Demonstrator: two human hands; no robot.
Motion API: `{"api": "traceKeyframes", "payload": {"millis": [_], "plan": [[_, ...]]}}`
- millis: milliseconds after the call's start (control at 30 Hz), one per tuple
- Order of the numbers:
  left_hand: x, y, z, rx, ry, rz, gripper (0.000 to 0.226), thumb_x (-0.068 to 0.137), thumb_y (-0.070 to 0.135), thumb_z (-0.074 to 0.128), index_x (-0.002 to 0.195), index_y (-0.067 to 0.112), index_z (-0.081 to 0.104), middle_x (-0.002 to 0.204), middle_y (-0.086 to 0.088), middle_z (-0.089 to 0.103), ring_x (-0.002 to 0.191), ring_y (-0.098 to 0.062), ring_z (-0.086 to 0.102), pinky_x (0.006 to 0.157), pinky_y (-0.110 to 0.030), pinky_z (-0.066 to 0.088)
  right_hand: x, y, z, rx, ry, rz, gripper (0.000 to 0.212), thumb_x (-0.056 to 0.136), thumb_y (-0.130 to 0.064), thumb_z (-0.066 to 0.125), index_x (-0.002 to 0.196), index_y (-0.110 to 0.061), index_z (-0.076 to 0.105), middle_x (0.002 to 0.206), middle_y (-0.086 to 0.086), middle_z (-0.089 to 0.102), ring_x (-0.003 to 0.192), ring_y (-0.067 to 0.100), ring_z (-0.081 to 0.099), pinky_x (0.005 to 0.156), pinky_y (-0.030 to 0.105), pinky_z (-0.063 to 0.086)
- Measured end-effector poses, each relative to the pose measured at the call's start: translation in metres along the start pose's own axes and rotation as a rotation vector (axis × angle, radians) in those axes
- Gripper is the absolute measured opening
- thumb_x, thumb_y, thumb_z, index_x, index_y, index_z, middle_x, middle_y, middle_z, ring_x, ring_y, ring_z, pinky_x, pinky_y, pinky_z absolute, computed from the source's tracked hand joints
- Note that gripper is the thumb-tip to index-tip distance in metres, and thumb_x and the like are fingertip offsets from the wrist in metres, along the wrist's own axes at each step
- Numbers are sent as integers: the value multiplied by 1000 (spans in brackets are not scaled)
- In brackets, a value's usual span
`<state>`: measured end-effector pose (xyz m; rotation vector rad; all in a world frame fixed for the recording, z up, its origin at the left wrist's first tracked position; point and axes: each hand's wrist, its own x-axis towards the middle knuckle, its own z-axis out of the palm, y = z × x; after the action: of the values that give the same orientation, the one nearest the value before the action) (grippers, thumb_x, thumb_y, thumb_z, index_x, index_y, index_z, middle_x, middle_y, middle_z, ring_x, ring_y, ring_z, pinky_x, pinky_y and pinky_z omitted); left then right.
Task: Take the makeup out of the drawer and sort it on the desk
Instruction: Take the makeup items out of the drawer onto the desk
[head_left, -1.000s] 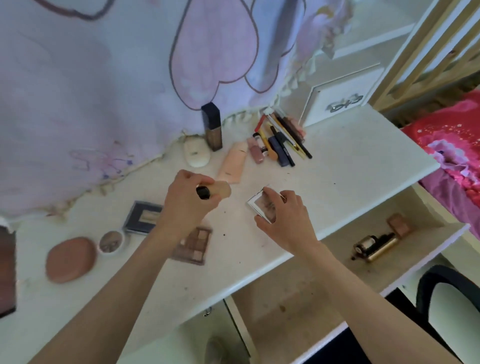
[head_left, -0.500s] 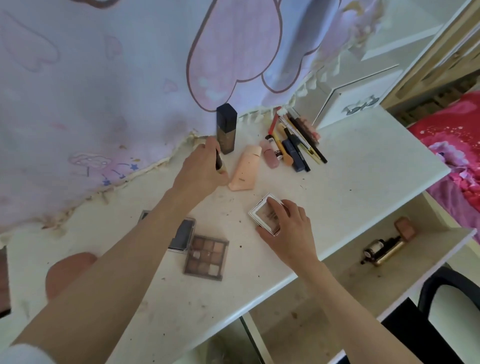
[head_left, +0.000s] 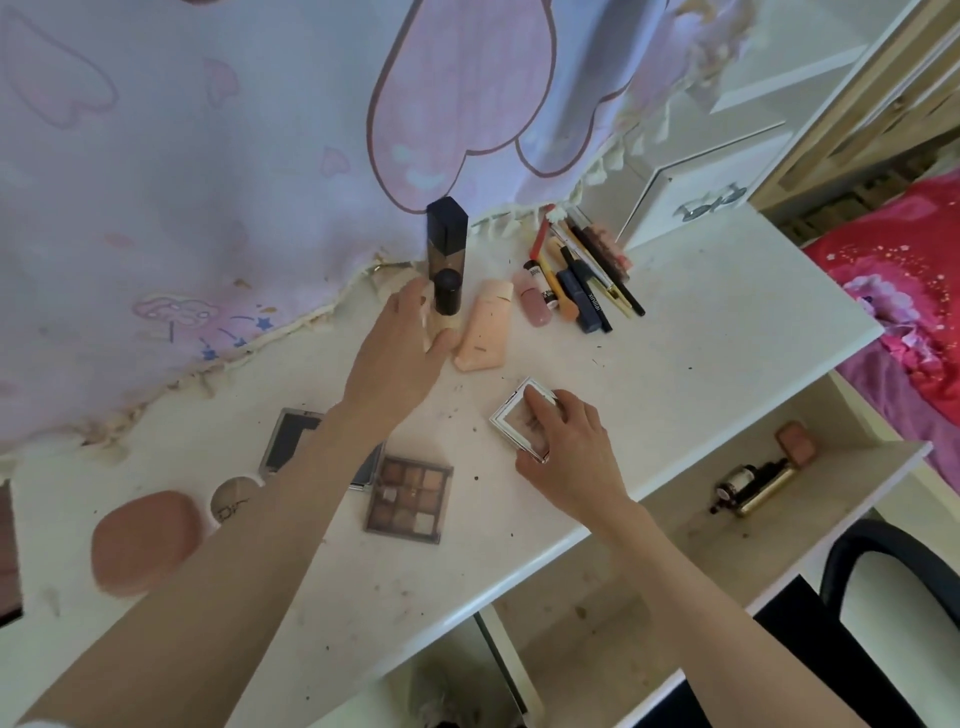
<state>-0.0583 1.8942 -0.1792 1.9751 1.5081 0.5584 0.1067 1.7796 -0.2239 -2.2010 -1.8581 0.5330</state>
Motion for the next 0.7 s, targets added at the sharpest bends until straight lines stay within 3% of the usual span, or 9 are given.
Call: {"api": "traceKeyframes", "payload": {"millis": [133, 233, 367, 500, 567, 633, 700], "plan": [[-55, -24, -9, 120, 2, 67, 31, 93, 7, 45, 123, 8, 52, 125, -10, 51, 113, -25, 51, 96, -33, 39, -16, -8, 1, 72, 28, -19, 63, 78, -27, 64, 136, -17, 42, 131, 4, 44, 118, 24, 38, 98, 31, 33], [-99, -54, -16, 225, -39, 99, 39, 81, -11, 47, 115, 2, 60, 117, -15, 58, 104, -34, 57, 88, -43, 47, -42, -21, 11, 179, 5, -112, 64, 76, -27, 66, 135, -18, 42, 132, 2, 43, 117, 20, 36, 100, 30, 34], [-131, -87, -24, 402, -158, 169, 56, 56, -19, 50, 107, -1, 65, 113, -17, 63, 99, -36, 62, 81, -48, 51, -68, -50, 28, 158, 8, -417, 62, 68, -29, 63, 126, -15, 49, 124, 8, 51, 111, 20, 39, 93, 33, 44], [-136, -98, -36, 485, -173, 120, 68, 62, -23, 53, 125, 2, 55, 136, -13, 50, 126, -32, 46, 101, -48, 34, -79, -81, 49, 97, -35, -638, 60, 63, -27, 64, 120, -16, 48, 120, 11, 54, 109, 26, 46, 88, 31, 42], [-134, -99, -43, 499, -217, 102, 69, 76, -16, 44, 139, 10, 38, 151, -3, 28, 140, -19, 25, 112, -40, 18, -81, -95, 59, 76, -65, -704, 62, 60, -25, 68, 118, -15, 49, 117, 15, 56, 106, 31, 51, 86, 35, 45], [-132, -102, -48, 493, -309, 68, 67, 85, -8, 38, 146, 16, 22, 155, 5, 10, 143, -11, 8, 115, -32, 6, -80, -106, 67, 49, -68, -733, 64, 55, -24, 76, 114, -14, 53, 115, 17, 58, 100, 33, 55, 83, 38, 49], [-133, -105, -49, 465, -332, 64, 57, 94, 2, 34, 147, 17, 18, 156, 6, 7, 143, -9, 4, 115, -31, 4, -77, -115, 72, 24, -62, -737, 62, 52, -25, 80, 110, -13, 58, 114, 16, 59, 98, 31, 55, 81, 38, 50]]}}
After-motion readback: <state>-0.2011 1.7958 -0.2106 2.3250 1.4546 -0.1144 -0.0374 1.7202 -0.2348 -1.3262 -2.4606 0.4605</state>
